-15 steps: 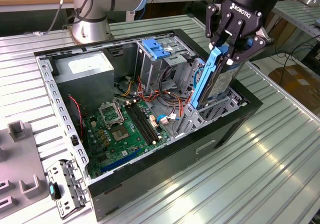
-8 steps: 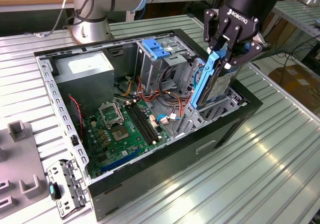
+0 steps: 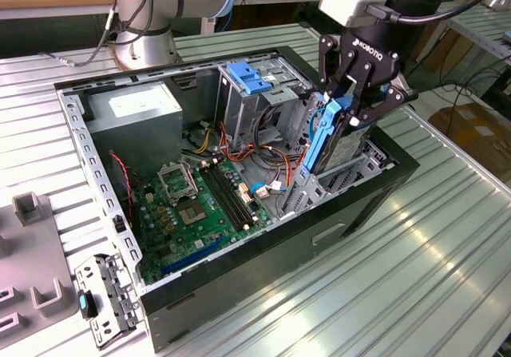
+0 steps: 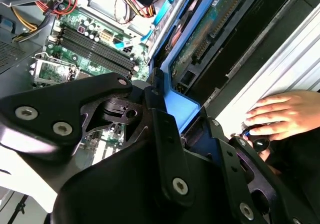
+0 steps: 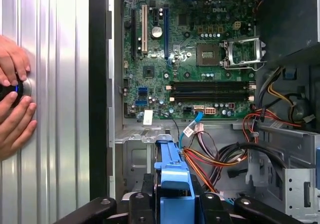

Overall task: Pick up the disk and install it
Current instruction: 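Insert the disk into the insertion slot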

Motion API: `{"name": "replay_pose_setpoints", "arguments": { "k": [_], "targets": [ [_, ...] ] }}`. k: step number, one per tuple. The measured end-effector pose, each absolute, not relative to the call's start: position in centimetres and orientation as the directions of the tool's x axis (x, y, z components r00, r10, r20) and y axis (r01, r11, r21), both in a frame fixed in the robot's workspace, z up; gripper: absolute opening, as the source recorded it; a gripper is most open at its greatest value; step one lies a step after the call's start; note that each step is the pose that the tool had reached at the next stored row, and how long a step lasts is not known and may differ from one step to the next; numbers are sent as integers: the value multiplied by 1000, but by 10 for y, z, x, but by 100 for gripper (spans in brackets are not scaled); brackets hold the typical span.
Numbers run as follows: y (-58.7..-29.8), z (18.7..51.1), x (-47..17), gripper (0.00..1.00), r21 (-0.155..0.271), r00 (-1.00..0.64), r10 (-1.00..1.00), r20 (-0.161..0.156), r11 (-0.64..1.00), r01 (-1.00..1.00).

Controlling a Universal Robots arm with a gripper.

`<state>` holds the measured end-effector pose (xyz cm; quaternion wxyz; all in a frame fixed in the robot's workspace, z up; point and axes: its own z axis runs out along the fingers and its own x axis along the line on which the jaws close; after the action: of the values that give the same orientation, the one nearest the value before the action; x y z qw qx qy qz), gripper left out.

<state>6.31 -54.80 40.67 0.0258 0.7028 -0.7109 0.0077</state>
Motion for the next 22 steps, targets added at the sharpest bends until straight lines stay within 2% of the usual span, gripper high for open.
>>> {"name": "replay_pose_setpoints", "arguments": {
  "k": [16, 22],
  "targets": [
    [-548, 365, 63, 37, 25, -11, -999, 48, 12, -1000],
    [-548, 364, 63, 37, 25, -11, -999, 48, 12, -1000]
  ]
}}
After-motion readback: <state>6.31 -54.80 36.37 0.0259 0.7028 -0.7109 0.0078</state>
